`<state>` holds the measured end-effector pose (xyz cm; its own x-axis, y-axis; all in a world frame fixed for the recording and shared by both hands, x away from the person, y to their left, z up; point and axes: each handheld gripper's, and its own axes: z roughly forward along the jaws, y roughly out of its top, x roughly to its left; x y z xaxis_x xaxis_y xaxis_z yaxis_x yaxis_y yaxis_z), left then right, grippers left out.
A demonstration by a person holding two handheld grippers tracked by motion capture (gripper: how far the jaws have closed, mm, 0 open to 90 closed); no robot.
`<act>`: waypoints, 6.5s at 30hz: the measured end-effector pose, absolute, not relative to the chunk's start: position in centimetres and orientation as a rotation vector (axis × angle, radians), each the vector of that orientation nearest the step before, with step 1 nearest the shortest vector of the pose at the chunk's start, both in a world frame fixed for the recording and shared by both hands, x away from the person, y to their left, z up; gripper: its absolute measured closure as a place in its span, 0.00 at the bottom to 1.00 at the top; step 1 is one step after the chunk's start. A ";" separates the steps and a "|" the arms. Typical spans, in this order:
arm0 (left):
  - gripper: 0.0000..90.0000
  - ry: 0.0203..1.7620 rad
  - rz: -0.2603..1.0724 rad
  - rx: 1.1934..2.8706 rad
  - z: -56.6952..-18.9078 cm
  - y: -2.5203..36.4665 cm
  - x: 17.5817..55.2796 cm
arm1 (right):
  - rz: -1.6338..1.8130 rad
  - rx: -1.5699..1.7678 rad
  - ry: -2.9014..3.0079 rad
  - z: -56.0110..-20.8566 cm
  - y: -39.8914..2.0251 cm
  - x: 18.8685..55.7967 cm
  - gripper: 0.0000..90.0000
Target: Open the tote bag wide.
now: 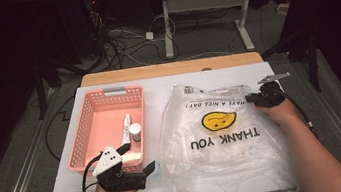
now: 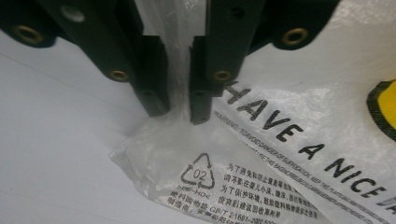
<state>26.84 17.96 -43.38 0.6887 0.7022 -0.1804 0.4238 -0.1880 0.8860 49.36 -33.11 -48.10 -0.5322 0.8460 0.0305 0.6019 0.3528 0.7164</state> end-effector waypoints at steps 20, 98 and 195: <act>0.01 0.866 0.354 1.853 -43.2 17.5 26.6 | 1.006 1.368 2.048 -46.4 -35.0 49.8 0.99; 0.00 0.810 0.318 1.880 -43.1 16.5 26.7 | 1.223 1.025 2.178 -43.4 -28.5 21.7 0.61; 0.00 0.963 0.401 1.911 -42.5 19.3 27.8 | 1.370 1.005 2.146 -45.5 -23.5 29.3 0.00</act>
